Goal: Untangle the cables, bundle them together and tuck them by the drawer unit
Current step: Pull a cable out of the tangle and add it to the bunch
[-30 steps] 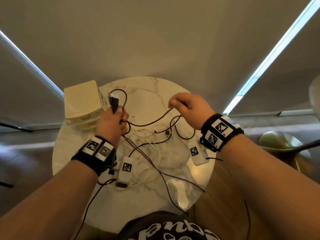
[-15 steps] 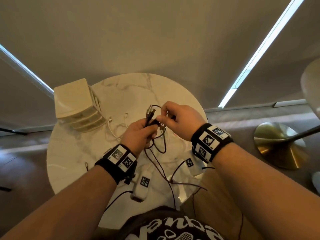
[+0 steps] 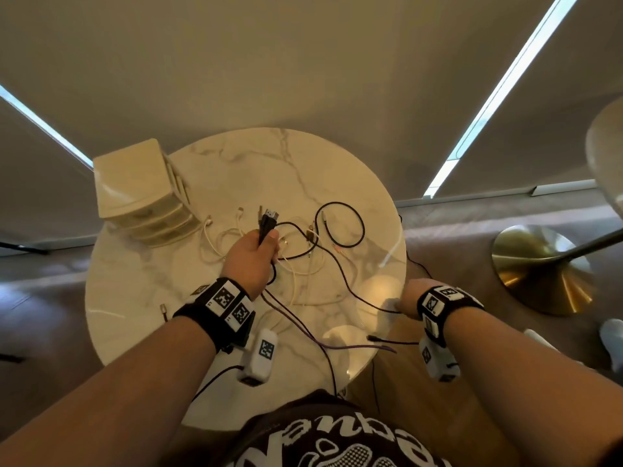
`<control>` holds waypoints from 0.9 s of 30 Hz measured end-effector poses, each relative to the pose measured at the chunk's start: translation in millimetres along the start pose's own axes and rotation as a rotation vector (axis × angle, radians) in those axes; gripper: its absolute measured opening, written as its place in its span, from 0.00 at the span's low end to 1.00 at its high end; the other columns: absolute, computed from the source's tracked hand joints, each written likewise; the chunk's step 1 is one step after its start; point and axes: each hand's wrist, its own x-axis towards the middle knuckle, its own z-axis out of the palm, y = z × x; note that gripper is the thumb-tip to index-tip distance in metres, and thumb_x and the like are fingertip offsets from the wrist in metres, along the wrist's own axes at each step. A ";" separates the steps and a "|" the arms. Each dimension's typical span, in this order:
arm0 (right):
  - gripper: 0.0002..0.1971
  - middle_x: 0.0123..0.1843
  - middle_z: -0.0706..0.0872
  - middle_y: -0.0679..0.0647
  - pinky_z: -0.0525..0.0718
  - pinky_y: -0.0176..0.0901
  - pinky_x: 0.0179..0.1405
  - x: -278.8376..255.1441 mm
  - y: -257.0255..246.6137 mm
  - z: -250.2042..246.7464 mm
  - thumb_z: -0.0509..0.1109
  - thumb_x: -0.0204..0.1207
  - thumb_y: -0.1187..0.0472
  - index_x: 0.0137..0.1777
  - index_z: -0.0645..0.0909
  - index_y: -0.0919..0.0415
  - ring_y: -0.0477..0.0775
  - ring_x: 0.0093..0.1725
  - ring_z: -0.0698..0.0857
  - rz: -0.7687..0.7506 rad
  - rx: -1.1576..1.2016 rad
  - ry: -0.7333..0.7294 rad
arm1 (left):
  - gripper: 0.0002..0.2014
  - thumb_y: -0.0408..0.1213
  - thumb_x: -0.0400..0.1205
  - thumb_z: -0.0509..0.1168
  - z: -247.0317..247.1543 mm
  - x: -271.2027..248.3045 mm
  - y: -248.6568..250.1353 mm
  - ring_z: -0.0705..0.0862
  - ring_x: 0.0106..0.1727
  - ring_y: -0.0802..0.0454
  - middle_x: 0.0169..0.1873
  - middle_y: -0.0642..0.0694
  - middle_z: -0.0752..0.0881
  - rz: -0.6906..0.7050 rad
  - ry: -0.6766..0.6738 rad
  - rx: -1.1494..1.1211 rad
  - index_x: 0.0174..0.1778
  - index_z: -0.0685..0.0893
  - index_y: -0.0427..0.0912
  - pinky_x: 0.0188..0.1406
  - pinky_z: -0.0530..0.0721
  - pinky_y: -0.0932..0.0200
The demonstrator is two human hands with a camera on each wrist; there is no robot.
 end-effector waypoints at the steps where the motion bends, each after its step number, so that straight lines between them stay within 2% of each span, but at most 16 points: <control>1: 0.09 0.44 0.87 0.49 0.89 0.52 0.52 3.6 5.3 4.6 0.70 0.80 0.50 0.55 0.86 0.51 0.56 0.46 0.87 0.008 -0.023 0.003 | 0.19 0.57 0.88 0.59 -4.5 0.7 -3.5 0.79 0.30 0.49 0.32 0.49 0.84 0.003 0.033 0.093 0.42 0.83 0.47 0.35 0.78 0.51; 3: 0.09 0.42 0.87 0.49 0.88 0.52 0.49 11.5 12.9 10.8 0.68 0.79 0.54 0.55 0.86 0.51 0.55 0.42 0.86 0.026 -0.022 0.011 | 0.19 0.59 0.87 0.59 -12.2 2.1 -8.3 0.80 0.32 0.45 0.31 0.49 0.83 -0.039 0.090 0.171 0.42 0.83 0.49 0.38 0.79 0.50; 5: 0.09 0.44 0.87 0.51 0.85 0.50 0.47 10.0 8.8 8.7 0.65 0.81 0.51 0.50 0.84 0.53 0.55 0.42 0.85 0.020 0.056 0.034 | 0.19 0.61 0.84 0.61 -15.2 4.4 -10.3 0.76 0.27 0.46 0.29 0.49 0.79 -0.107 0.091 0.017 0.39 0.81 0.48 0.33 0.77 0.49; 6: 0.11 0.47 0.89 0.53 0.85 0.51 0.48 6.6 1.6 4.2 0.63 0.82 0.50 0.48 0.84 0.54 0.56 0.44 0.86 0.005 0.076 0.061 | 0.18 0.58 0.85 0.61 -14.1 3.7 -10.6 0.72 0.23 0.48 0.28 0.49 0.77 -0.134 0.080 -0.112 0.39 0.79 0.47 0.28 0.74 0.51; 8: 0.13 0.54 0.90 0.55 0.88 0.53 0.53 0.9 -15.9 -6.7 0.62 0.83 0.50 0.53 0.86 0.54 0.59 0.50 0.88 -0.037 0.097 0.158 | 0.16 0.47 0.91 0.60 -7.9 -2.2 -3.5 0.66 0.19 0.55 0.27 0.49 0.72 -0.170 0.026 -0.307 0.39 0.75 0.45 0.19 0.66 0.61; 10: 0.13 0.60 0.89 0.54 0.87 0.53 0.59 -12.1 -37.8 -22.7 0.64 0.83 0.51 0.62 0.86 0.51 0.58 0.57 0.88 -0.153 0.234 0.297 | 0.15 0.41 0.92 0.59 -2.0 -12.3 9.3 0.62 0.19 0.58 0.26 0.50 0.69 -0.166 -0.073 -0.442 0.38 0.72 0.46 0.16 0.61 0.65; 12: 0.16 0.65 0.87 0.47 0.84 0.49 0.65 -33.8 -63.2 -43.3 0.70 0.81 0.50 0.68 0.83 0.44 0.50 0.62 0.86 -0.379 0.509 0.377 | 0.14 0.39 0.90 0.59 2.1 -20.2 23.6 0.60 0.19 0.57 0.28 0.49 0.68 -0.126 -0.169 -0.528 0.37 0.70 0.46 0.16 0.59 0.65; 13: 0.17 0.67 0.86 0.43 0.82 0.47 0.68 -45.3 -76.1 -53.5 0.72 0.80 0.49 0.69 0.82 0.40 0.46 0.65 0.84 -0.511 0.662 0.363 | 0.13 0.39 0.88 0.59 3.8 -23.2 30.8 0.60 0.20 0.57 0.29 0.48 0.67 -0.104 -0.216 -0.555 0.37 0.69 0.45 0.17 0.59 0.64; 15: 0.14 0.67 0.88 0.40 0.79 0.46 0.74 -68.4 -98.5 -70.9 0.73 0.80 0.47 0.65 0.84 0.35 0.41 0.68 0.84 -0.759 0.919 0.201 | 0.10 0.40 0.85 0.59 9.1 -28.0 46.1 0.61 0.23 0.55 0.30 0.48 0.69 -0.054 -0.272 -0.631 0.38 0.70 0.45 0.20 0.61 0.60; 17: 0.10 0.60 0.93 0.45 0.78 0.49 0.76 -80.5 -116.5 -74.6 0.75 0.79 0.46 0.58 0.90 0.42 0.45 0.65 0.88 -0.881 0.987 0.034 | 0.11 0.39 0.87 0.57 12.9 -30.9 63.4 0.62 0.24 0.54 0.31 0.48 0.70 -0.015 -0.273 -0.755 0.39 0.70 0.45 0.22 0.62 0.58; 19: 0.10 0.45 0.95 0.51 0.83 0.54 0.69 -83.6 -123.6 -72.3 0.73 0.82 0.47 0.51 0.91 0.50 0.50 0.49 0.92 -0.857 0.898 -0.034 | 0.13 0.38 0.91 0.53 11.4 -26.8 79.3 0.61 0.25 0.54 0.30 0.49 0.69 0.005 -0.226 -0.875 0.38 0.70 0.45 0.23 0.63 0.59; 21: 0.14 0.31 0.88 0.51 0.87 0.55 0.55 -77.4 -118.0 -63.7 0.68 0.85 0.46 0.43 0.89 0.50 0.53 0.34 0.86 -0.743 0.827 -0.073 | 0.16 0.39 0.92 0.50 2.1 -15.2 89.2 0.61 0.25 0.55 0.30 0.49 0.68 0.015 -0.157 -0.978 0.37 0.70 0.46 0.24 0.65 0.59; 23: 0.17 0.29 0.81 0.48 0.86 0.51 0.43 -66.5 -99.5 -56.7 0.66 0.86 0.43 0.40 0.88 0.50 0.52 0.32 0.81 -0.587 0.781 -0.023 | 0.17 0.42 0.93 0.50 -14.0 0.3 90.7 0.64 0.26 0.54 0.29 0.50 0.68 0.006 -0.097 -1.070 0.36 0.70 0.47 0.28 0.69 0.58; 25: 0.21 0.33 0.84 0.49 0.85 0.49 0.45 -55.4 -73.8 -56.6 0.63 0.86 0.38 0.42 0.88 0.51 0.53 0.36 0.84 -0.444 0.649 0.180 | 0.18 0.44 0.93 0.51 -29.3 13.0 84.4 0.71 0.27 0.52 0.30 0.50 0.71 -0.023 -0.050 -1.119 0.36 0.71 0.48 0.37 0.77 0.55; 27: 0.23 0.37 0.88 0.50 0.86 0.51 0.48 -46.9 -50.1 -61.3 0.62 0.85 0.34 0.44 0.88 0.50 0.54 0.40 0.87 -0.342 0.656 0.400 | 0.18 0.46 0.93 0.51 -37.7 18.5 75.3 0.75 0.29 0.51 0.30 0.50 0.73 -0.055 -0.032 -1.135 0.36 0.72 0.48 0.49 0.85 0.48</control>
